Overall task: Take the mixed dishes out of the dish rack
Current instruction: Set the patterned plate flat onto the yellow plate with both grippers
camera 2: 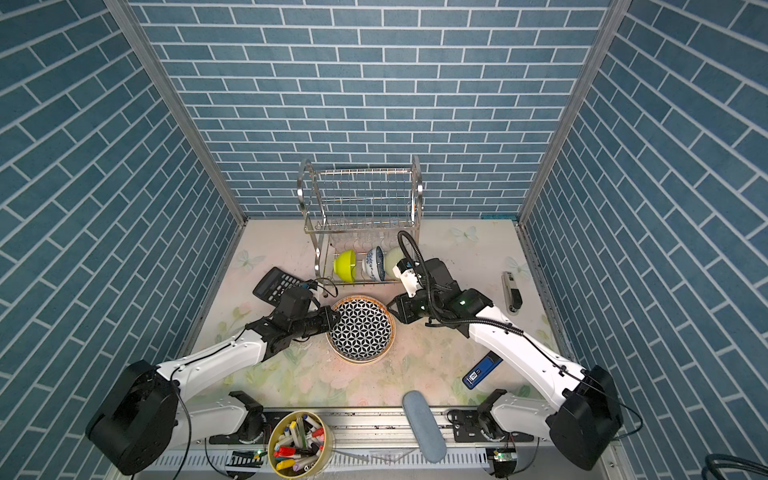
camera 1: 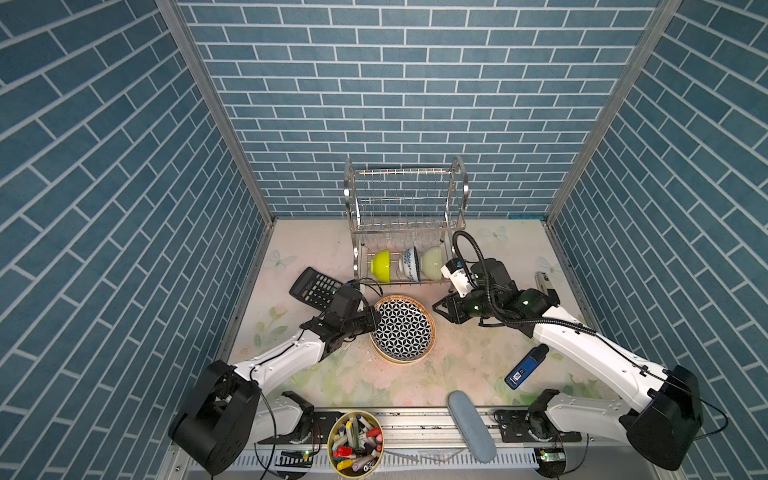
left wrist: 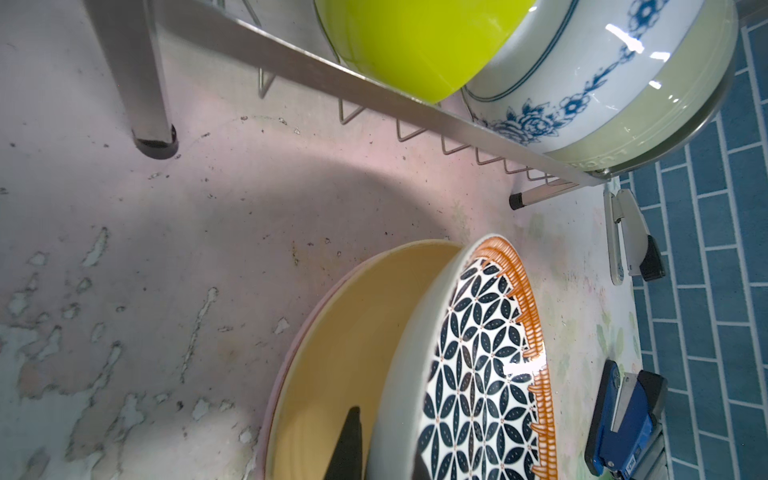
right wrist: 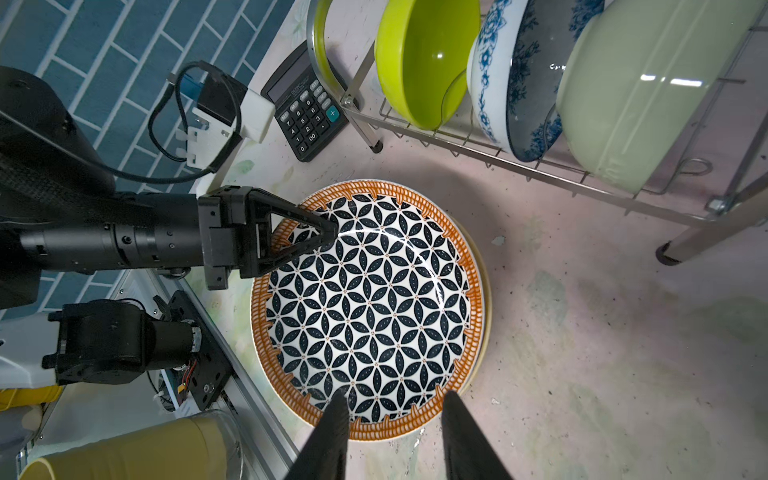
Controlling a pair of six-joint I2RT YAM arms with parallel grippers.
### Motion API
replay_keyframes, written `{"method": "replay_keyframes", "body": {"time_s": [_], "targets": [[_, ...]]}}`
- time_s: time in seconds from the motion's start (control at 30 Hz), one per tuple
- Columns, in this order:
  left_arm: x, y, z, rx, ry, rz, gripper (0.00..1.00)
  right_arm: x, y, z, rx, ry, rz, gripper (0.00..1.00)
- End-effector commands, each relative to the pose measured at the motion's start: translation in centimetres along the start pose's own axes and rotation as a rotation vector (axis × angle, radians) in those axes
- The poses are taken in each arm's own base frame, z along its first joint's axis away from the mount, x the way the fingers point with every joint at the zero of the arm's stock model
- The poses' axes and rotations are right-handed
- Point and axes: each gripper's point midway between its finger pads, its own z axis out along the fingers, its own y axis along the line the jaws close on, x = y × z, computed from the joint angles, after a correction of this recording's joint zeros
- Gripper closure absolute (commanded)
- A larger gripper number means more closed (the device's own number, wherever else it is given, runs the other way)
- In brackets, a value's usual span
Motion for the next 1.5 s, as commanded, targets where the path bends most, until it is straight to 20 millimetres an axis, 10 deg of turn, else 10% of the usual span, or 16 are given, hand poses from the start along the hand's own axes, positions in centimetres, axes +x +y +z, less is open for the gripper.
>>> {"method": "replay_keyframes", "body": {"time_s": [0.0, 0.7, 1.47], "targets": [[-1.9, -2.9, 0.0, 0.116, -0.07, 0.005, 1.0, 0.6, -0.6, 0.4, 0.018, 0.025, -0.017, 0.61], [-0.5, -1.0, 0.9, 0.058, -0.038, 0.02, 1.0, 2.5, -2.3, 1.7, 0.082, 0.113, 0.001, 0.62], [-0.4, 0.4, -0.3, -0.026, -0.053, 0.048, 0.23, 7.3, -6.0, 5.6, 0.182, 0.282, 0.065, 0.67]]}}
